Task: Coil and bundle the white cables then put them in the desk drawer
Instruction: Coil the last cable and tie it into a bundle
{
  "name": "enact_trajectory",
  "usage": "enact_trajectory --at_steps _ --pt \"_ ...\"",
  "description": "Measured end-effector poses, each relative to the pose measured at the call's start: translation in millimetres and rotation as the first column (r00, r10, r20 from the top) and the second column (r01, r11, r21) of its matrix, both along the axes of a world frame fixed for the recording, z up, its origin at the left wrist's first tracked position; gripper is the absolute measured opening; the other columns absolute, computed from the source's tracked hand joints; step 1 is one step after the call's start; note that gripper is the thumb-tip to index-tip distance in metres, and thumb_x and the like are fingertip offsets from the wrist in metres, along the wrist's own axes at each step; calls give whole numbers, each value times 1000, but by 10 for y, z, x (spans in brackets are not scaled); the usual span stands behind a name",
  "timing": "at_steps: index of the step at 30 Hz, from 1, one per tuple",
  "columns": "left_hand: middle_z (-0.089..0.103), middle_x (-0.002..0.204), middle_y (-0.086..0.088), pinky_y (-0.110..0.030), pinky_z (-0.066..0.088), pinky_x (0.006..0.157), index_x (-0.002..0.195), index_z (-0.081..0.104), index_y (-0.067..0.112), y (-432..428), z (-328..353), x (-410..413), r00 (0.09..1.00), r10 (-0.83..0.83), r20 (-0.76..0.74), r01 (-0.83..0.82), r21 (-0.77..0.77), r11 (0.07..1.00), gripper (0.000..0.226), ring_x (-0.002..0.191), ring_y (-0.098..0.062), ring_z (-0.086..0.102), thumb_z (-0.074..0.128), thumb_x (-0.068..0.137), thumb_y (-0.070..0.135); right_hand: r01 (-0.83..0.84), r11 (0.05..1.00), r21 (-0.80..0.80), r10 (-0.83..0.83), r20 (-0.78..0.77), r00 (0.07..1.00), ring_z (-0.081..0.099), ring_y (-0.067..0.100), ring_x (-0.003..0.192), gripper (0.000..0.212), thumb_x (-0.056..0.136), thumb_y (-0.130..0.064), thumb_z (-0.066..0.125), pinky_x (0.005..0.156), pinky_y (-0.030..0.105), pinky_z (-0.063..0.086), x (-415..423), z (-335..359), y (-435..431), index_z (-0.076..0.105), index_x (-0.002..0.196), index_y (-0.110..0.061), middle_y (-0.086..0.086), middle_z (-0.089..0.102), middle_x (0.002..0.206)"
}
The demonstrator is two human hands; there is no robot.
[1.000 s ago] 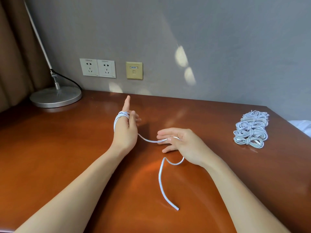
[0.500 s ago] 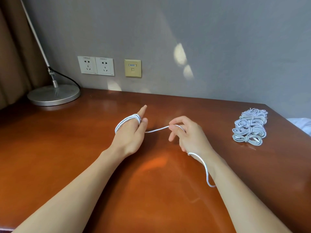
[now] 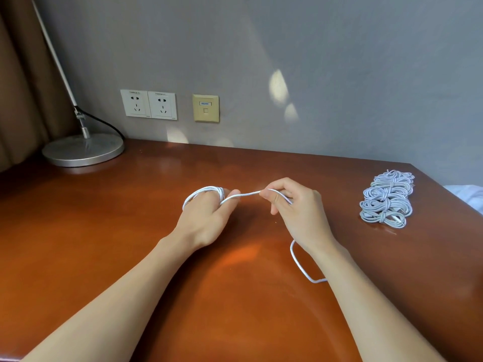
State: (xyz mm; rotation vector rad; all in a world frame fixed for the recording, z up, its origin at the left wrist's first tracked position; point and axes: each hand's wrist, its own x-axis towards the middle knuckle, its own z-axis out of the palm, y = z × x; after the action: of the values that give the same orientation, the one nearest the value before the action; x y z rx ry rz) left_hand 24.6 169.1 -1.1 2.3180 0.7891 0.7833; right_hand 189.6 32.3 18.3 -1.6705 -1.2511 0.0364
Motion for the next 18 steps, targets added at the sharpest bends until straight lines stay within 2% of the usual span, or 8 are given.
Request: enact_trajectory --at_steps 3,6,9,12,15,18 --pt "46 55 11 -32 42 70 80 74 28 -6 8 -15 987 -109 115 129 -178 976 56 59 -9 46 30 102 55 -31 999 -27 31 -5 1000 68 9 71 7 97 -38 70 63 21 56 6 -12 14 73 98 -32 -14 67 69" --pt "34 52 3 -22 32 58 74 76 15 -78 44 19 932 -262 250 329 -285 900 65 53 -13 34 28 103 46 -42 999 -35 42 16 999 63 11 68 14 101 -40 62 62 25 52 12 -19 17 72 99 -30 -10 64 67" --pt "29 52 -6 -26 24 52 70 72 0 -125 78 33 883 -330 335 444 -365 818 68 52 -18 26 29 100 42 -67 996 -56 67 2 998 57 11 68 20 106 -38 54 62 27 45 32 -42 19 71 98 -32 -6 62 69" --pt "25 53 -6 -28 21 50 68 67 -6 -131 89 36 850 -359 385 516 -474 713 68 52 -19 20 29 97 42 -73 992 -101 75 12 997 56 13 69 25 109 -39 48 63 30 44 39 -77 33 71 100 -35 -7 60 70" --pt "21 54 -4 -33 13 52 68 66 -7 -136 104 48 808 -369 460 586 -556 590 68 52 -21 14 28 95 41 -73 992 -102 73 -6 997 58 9 74 21 107 -38 52 62 18 43 40 -73 40 72 101 -32 -14 61 73" --pt "17 53 -1 -37 9 54 62 64 -4 -93 99 50 781 -317 538 622 -630 464 70 53 -20 9 21 99 38 -81 987 -140 76 -39 996 60 -3 84 16 106 -31 56 71 8 44 77 -82 24 72 104 -29 -21 66 83"
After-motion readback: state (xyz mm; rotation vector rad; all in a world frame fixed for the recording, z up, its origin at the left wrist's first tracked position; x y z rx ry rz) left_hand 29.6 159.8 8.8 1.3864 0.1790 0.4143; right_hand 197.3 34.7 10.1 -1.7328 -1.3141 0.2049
